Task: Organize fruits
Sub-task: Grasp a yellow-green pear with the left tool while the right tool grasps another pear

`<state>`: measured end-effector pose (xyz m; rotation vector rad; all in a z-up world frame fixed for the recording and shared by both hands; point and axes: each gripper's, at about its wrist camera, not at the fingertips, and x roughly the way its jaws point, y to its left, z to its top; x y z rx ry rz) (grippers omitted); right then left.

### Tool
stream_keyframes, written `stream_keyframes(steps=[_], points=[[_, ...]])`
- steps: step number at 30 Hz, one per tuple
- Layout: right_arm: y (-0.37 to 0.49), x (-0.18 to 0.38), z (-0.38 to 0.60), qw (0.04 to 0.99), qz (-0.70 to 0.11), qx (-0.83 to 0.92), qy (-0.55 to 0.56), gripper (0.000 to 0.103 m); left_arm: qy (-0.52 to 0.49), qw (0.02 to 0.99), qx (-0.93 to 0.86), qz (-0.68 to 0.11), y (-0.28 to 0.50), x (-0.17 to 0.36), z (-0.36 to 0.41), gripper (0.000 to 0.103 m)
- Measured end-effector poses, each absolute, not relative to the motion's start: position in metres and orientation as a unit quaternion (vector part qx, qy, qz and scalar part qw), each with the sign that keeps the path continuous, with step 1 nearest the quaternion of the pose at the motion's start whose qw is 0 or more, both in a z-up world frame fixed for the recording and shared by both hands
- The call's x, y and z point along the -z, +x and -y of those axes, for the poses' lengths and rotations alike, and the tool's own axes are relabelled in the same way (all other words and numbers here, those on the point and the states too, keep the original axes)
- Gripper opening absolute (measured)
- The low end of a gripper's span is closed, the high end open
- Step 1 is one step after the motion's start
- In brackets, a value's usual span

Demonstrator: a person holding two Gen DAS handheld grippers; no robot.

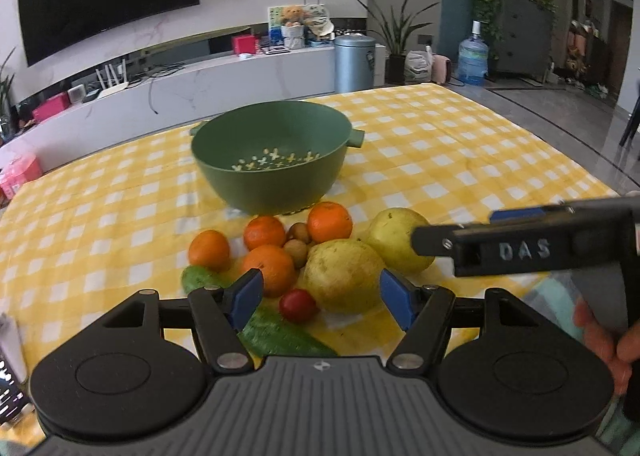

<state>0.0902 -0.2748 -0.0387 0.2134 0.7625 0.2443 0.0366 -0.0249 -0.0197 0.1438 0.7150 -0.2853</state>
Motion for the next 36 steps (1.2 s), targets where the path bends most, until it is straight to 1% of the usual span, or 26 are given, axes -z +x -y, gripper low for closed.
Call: stream_keyframes(steps=[1,3,6,16,22,24,28,31,36], points=[[0.097,0.038,0.274,0.914,-0.373,-0.123,0.100,0.089,0.068,0.923,0.143,-0.351,0.040,0.021,0.026,0.082],[0.107,0.037,0.273,0.915,-0.376,-0.125,0.083,0.083,0.065,0.919,0.155,-0.356,0.046,0.025,0.028,0.085],[0.119,0.039,0.273,0.918,-0.371,-0.121,0.072,0.076,0.062,0.917,0.162,-0.358,0.055,0.031,0.027,0.088],[0.135,0.056,0.280,0.906,-0.392,-0.114,0.109,0.075,0.082,0.914,0.177,-0.356,0.068,0.052,0.033,0.089],[0.144,0.067,0.280,0.893,-0.411,-0.120,0.136,0.075,0.071,0.912,0.186,-0.358,0.075,0.063,0.033,0.089],[0.146,0.069,0.277,0.891,-0.416,-0.122,0.133,0.075,0.069,0.912,0.186,-0.359,0.077,0.066,0.031,0.091],[0.151,0.074,0.274,0.886,-0.425,-0.127,0.132,0.075,0.056,0.911,0.192,-0.360,0.080,0.069,0.030,0.092],[0.154,0.078,0.274,0.881,-0.433,-0.131,0.140,0.075,0.061,0.905,0.201,-0.370,0.082,0.074,0.034,0.092],[0.158,0.084,0.279,0.872,-0.441,-0.133,0.168,0.072,0.087,0.908,0.199,-0.359,0.080,0.079,0.041,0.093]])
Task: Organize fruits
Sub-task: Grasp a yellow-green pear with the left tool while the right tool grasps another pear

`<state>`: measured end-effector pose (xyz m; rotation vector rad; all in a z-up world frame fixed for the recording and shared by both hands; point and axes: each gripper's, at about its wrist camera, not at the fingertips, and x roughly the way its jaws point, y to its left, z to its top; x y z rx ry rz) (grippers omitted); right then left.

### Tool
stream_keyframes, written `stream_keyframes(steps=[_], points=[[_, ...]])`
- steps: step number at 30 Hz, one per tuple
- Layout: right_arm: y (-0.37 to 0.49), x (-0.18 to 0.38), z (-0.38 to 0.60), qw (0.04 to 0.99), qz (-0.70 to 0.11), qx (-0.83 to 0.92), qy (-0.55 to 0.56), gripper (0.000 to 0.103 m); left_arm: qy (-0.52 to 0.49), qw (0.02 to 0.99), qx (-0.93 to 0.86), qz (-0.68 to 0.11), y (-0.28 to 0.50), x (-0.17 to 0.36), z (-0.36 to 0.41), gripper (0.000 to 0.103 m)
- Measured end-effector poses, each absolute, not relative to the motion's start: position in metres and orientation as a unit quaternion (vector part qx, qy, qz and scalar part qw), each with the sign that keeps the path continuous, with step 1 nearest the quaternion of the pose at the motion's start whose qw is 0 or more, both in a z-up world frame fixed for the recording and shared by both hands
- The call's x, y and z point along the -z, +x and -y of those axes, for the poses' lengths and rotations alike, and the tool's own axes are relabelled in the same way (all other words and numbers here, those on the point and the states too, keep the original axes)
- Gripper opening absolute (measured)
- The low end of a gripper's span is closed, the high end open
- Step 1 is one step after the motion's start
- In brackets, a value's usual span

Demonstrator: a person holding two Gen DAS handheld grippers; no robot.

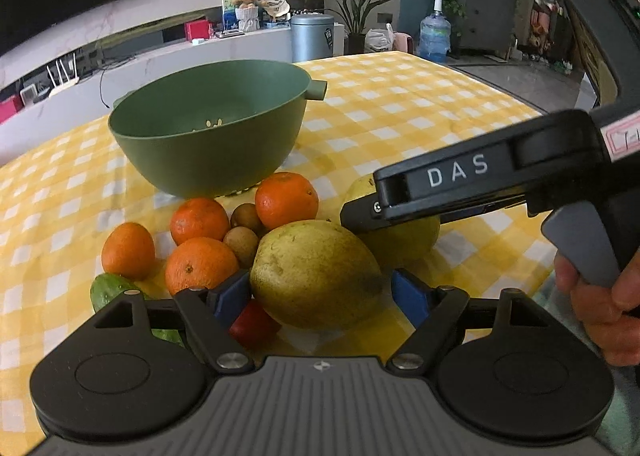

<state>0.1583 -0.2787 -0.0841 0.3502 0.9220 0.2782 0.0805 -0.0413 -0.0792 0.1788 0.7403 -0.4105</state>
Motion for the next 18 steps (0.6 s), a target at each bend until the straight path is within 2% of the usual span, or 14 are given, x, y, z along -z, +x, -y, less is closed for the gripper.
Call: stream_keyframes(steps=[13,15,18], points=[[0.1659,0.0928,0.2844,0.854,-0.455,-0.136,0.213,0.073,0.073,0.914,0.192,-0.350,0.0873,0.0830,0.0452,0.095],[0.1662,0.0928,0.2844,0.855,-0.454,-0.135,0.212,0.073,0.084,0.910,0.186,-0.361,0.0893,0.0865,0.0467,0.091],[0.1644,0.0924,0.2864,0.856,-0.448,-0.139,0.218,0.066,0.090,0.908,0.189,-0.364,0.0886,0.0875,0.0465,0.088]])
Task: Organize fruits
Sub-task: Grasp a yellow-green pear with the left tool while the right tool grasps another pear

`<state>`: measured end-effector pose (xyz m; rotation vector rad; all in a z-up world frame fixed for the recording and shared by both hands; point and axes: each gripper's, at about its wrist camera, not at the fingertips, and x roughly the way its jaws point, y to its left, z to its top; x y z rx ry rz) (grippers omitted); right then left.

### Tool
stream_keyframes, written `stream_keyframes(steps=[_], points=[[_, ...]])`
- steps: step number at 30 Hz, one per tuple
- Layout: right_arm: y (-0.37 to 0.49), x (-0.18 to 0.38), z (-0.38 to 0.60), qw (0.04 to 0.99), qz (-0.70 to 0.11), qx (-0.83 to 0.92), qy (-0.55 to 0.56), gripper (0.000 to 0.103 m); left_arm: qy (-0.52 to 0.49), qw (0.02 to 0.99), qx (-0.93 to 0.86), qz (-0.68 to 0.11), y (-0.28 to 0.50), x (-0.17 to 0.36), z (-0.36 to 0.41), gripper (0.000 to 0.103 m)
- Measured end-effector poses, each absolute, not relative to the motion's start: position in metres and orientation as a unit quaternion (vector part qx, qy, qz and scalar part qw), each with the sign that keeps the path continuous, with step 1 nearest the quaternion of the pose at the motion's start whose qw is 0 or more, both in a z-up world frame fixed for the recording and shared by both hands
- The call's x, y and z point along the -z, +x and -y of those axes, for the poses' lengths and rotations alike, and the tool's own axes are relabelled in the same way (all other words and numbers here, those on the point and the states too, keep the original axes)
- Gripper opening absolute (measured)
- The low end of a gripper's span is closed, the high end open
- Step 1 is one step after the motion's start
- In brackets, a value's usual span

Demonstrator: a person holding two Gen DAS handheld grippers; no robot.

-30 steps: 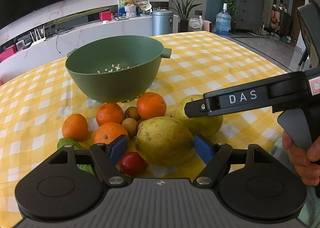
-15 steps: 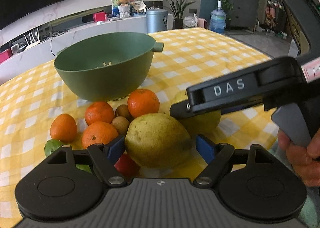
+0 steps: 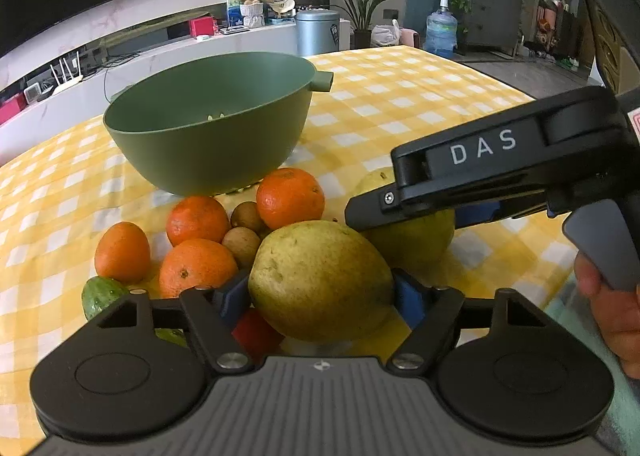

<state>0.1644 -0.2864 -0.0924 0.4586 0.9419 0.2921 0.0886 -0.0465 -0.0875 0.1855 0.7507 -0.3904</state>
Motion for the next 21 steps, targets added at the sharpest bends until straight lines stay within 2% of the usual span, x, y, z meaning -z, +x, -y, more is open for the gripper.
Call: stream_keyframes(steps=[21], points=[[0.1576,0.0852,0.2849,0.871,-0.428,-0.139,0.199,0.065,0.072,0.916,0.185,-0.347,0.0853,0.0856,0.0430,0.083]])
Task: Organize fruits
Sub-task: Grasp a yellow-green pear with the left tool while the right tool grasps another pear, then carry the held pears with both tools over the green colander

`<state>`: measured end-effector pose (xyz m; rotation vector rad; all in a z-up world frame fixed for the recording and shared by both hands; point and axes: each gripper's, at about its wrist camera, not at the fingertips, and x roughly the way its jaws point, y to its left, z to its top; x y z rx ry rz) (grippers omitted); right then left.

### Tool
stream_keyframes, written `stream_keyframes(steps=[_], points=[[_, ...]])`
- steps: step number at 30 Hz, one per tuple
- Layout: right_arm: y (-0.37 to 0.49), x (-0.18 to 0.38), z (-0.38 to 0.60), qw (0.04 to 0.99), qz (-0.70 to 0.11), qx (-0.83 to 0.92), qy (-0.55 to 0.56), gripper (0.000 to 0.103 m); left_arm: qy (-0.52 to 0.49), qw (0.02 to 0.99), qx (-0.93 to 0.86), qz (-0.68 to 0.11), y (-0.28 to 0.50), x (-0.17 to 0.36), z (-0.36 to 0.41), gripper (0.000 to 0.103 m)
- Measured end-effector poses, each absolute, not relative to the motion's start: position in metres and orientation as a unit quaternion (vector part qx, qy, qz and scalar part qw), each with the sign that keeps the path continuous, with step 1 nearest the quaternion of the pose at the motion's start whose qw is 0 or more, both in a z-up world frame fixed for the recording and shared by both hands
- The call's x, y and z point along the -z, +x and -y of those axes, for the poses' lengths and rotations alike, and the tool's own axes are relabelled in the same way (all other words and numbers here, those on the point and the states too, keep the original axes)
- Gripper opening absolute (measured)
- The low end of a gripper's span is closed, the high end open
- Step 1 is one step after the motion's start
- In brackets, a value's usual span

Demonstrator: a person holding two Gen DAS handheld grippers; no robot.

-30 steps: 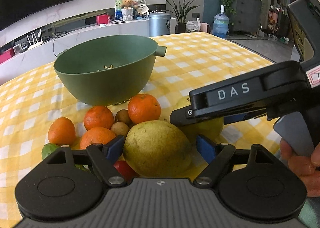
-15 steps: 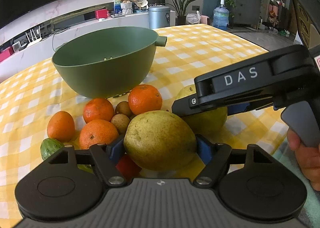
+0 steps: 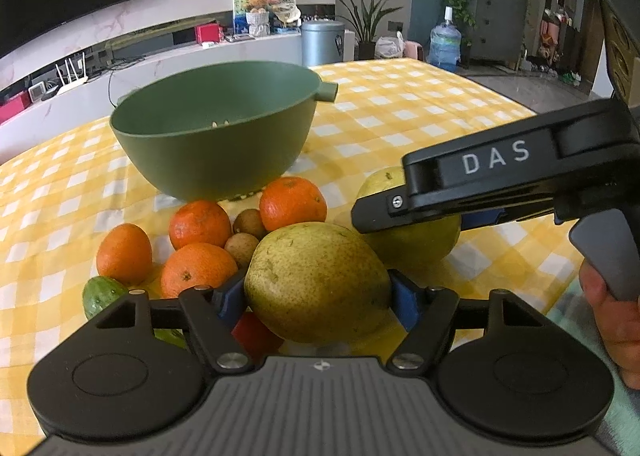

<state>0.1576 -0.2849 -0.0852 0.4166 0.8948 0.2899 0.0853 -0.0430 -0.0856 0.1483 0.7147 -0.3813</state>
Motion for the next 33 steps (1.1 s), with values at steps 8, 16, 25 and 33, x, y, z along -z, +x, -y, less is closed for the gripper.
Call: stream_keyframes(steps=[8,16,25,33], points=[[0.151,0.078,0.294,0.879,-0.404,-0.129,0.218,0.065,0.035,0.925,0.175,-0.335,0.085,0.069,0.030,0.082],[0.146,0.069,0.294,0.888,-0.386,-0.130,0.213,0.065,0.004,0.928,0.152,-0.339,0.095,0.040,0.013,0.083],[0.149,0.050,0.278,0.900,-0.375,-0.150,0.162,0.065,-0.017,0.931,0.139,-0.336,0.134,0.005,-0.014,0.083],[0.181,0.017,0.250,0.919,-0.340,-0.178,0.089,0.065,-0.013,0.930,0.149,-0.335,0.177,-0.009,-0.021,0.083]])
